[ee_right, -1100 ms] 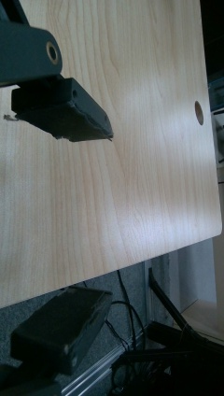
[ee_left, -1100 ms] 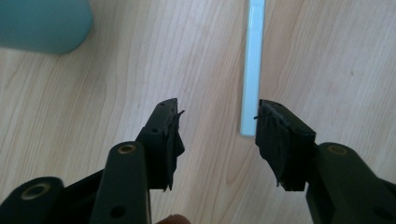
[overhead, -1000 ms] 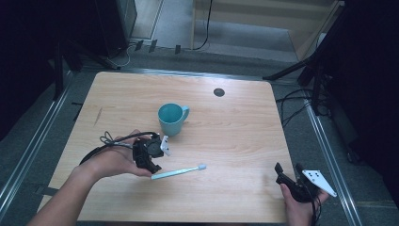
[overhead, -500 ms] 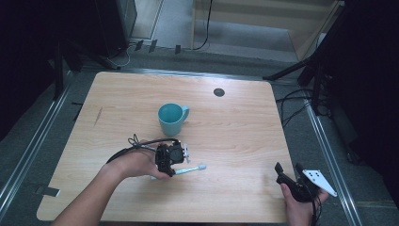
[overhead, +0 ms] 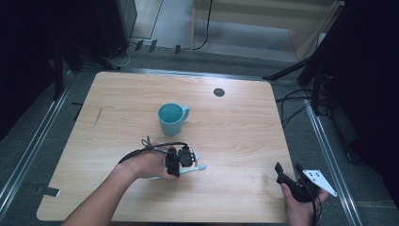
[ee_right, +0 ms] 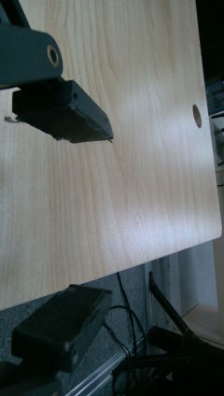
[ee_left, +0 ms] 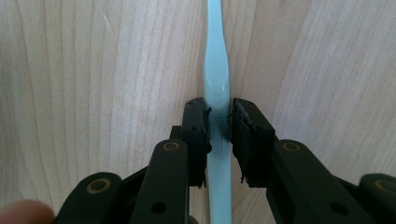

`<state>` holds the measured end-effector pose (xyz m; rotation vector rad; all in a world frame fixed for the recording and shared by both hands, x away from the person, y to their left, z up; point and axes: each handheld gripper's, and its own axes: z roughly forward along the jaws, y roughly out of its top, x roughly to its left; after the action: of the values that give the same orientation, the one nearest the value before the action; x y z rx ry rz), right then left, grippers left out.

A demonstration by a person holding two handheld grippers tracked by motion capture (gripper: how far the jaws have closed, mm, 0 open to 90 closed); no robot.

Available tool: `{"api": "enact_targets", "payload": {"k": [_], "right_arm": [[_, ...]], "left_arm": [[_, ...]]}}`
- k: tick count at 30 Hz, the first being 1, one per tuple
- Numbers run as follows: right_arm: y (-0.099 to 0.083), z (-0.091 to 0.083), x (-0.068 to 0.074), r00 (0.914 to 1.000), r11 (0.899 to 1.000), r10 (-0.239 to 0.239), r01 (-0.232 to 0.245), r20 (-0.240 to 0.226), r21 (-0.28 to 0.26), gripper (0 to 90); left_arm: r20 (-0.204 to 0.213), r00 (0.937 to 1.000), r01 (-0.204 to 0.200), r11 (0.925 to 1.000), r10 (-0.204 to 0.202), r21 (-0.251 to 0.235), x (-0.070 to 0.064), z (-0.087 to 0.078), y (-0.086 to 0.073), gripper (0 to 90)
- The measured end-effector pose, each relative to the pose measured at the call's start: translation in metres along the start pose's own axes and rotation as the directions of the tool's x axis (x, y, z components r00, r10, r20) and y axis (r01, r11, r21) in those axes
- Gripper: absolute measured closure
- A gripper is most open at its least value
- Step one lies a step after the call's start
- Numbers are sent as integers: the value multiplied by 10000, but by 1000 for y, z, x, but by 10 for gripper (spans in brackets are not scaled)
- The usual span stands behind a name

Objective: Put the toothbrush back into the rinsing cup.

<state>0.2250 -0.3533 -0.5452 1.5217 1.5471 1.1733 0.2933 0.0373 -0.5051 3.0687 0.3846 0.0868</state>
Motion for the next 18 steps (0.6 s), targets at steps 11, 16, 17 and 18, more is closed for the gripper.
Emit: {"api": "enact_targets", "payload": {"k": [11, 16, 17, 18], "right_arm": [[0, 0, -1, 10000, 10000, 56, -56, -36, 4, 192], [0, 0, -2, 9999, 9999, 109, -109, -53, -35, 192], [0, 0, -2, 9999, 9999, 109, -109, -53, -35, 192], [0, 0, -1, 9999, 9999, 130, -130, -53, -22, 192]], "left_arm": [[-211, 9998, 81, 9996, -75, 260, -3, 1, 10, 797], [-484, 9988, 5, 9995, 11, 320, -3, 1, 10, 804], [-489, 9988, 3, 9997, 8, 231, -3, -1, 9, 804], [-405, 9991, 116, 9997, -125, -219, -2, -6, 8, 805]]}}
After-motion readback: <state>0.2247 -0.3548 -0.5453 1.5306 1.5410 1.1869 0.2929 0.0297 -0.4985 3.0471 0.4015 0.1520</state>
